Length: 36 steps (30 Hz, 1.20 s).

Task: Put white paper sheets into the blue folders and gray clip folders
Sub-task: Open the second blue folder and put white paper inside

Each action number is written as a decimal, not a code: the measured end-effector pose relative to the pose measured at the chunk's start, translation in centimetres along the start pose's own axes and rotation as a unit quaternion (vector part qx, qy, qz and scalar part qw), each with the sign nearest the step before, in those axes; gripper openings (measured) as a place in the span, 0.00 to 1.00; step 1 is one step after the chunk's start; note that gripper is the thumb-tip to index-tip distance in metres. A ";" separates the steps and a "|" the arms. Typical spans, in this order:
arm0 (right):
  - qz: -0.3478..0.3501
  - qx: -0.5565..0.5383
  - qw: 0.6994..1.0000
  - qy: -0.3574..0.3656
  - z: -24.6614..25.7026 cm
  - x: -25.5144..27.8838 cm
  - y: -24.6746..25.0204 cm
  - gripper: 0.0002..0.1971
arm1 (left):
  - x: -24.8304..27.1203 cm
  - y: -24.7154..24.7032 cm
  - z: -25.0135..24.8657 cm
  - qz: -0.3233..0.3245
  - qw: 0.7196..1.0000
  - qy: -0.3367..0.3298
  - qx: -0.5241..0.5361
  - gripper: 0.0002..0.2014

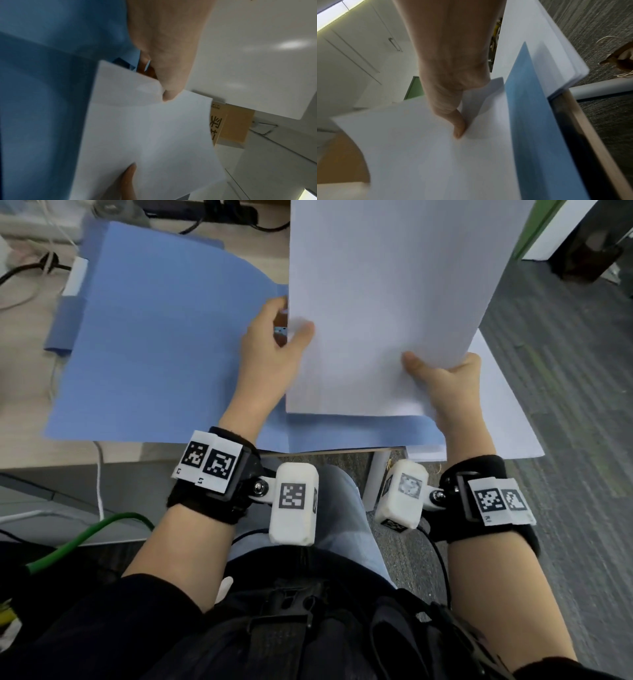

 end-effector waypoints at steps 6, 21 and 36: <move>0.029 0.133 0.984 -0.119 -2.2 -0.3 0.5 0.13 | -1.0 2.4 2.4 -0.034 0.991 0.006 -0.131 0.12; 0.039 0.244 0.959 -0.138 -2.5 0.0 0.4 0.29 | 0.0 1.8 4.7 0.032 0.973 0.016 -0.227 0.20; 0.019 0.291 0.945 -0.149 -3.4 -0.5 -0.1 0.33 | 0.5 1.0 5.9 0.074 0.958 -0.041 -0.272 0.21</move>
Point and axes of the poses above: each hand's wrist, its own x-axis away from the middle knuckle, its own y-axis out of the back of the hand, z = x × y, the point moved 7 cm from there along -x, towards the middle knuckle
